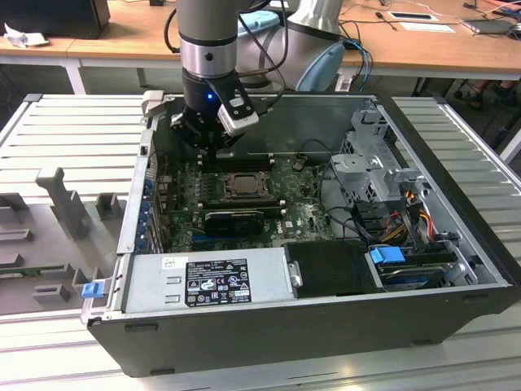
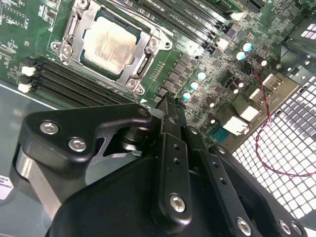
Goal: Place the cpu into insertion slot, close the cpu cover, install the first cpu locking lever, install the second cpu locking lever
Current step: 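Install the first cpu locking lever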
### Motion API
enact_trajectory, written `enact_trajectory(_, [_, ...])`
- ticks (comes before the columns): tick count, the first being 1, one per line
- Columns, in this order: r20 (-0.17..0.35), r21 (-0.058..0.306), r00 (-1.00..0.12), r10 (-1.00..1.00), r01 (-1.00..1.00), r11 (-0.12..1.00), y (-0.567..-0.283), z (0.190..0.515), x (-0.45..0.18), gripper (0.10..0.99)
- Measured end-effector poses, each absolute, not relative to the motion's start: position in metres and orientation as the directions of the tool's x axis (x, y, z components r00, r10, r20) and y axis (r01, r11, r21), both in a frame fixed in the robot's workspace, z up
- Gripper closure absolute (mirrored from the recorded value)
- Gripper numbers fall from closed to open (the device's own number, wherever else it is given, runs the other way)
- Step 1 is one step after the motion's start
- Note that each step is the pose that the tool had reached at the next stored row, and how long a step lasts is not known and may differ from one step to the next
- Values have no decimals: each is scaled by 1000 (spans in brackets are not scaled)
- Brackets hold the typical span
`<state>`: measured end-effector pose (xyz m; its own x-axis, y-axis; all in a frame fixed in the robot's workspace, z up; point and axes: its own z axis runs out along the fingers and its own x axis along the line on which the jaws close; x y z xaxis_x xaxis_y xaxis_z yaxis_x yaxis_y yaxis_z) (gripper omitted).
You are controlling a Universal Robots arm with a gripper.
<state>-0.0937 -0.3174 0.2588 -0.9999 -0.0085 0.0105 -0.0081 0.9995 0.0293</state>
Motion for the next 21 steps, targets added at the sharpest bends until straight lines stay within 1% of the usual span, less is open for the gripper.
enact_trajectory(11, [10,34,-1000,-8,-8,999,-315,258,-104,980])
enact_trajectory(21, [10,35,-1000,-9,-8,999,-295,255,-113,980])
